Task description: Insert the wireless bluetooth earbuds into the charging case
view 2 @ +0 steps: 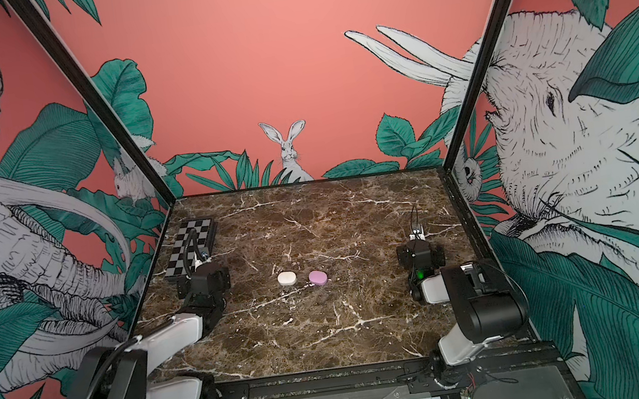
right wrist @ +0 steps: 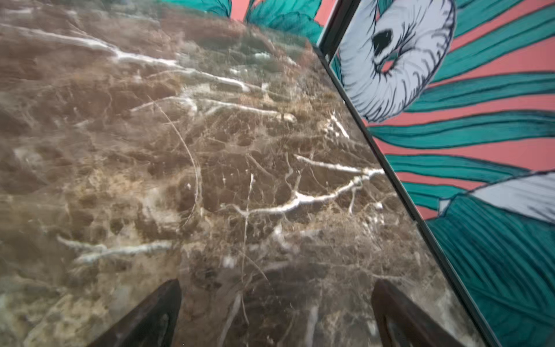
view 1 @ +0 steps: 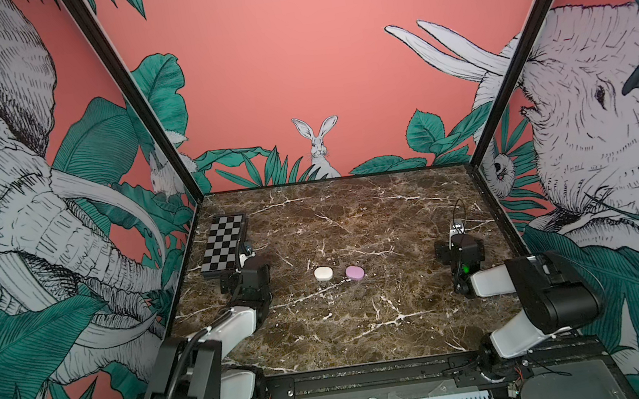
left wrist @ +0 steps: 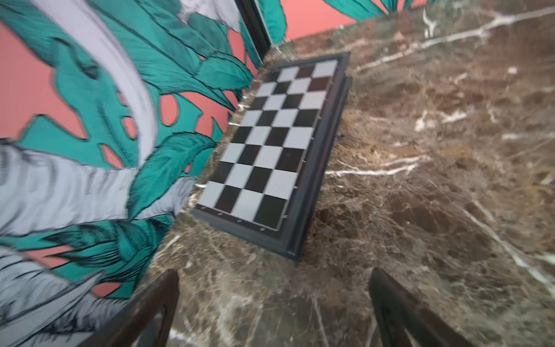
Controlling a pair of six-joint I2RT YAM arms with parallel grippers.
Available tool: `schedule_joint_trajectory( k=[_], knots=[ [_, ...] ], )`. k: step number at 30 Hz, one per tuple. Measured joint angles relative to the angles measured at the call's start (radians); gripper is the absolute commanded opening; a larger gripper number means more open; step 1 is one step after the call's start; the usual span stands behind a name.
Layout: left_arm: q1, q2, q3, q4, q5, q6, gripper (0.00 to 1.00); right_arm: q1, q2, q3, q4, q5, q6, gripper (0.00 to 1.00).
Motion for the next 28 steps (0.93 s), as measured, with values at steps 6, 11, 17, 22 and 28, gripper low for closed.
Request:
schedule_joint_trajectory(
  k=[6, 11, 17, 22, 28],
  knots=[
    [0.068, 0.170, 0.051, 0.176, 0.152, 0.063, 0.99, -0.031, -0.014, 0.019, 0.034, -0.040, 0.023, 0.98],
    [0.144, 0.204, 0.043, 0.280, 0.302, 0.066, 0.99, -0.030, -0.014, 0.019, 0.033, -0.051, 0.029, 0.98],
    [0.157, 0.238, 0.021, 0.368, 0.395, 0.070, 0.99, -0.030, -0.014, 0.019, 0.032, -0.054, 0.029, 0.98],
    [0.157, 0.238, 0.016, 0.404, 0.422, 0.070, 0.99, -0.030, -0.014, 0.019, 0.032, -0.054, 0.029, 0.98],
    [0.157, 0.238, 0.015, 0.407, 0.431, 0.070, 0.99, -0.021, -0.014, 0.020, 0.027, -0.053, 0.028, 0.98]
  ],
)
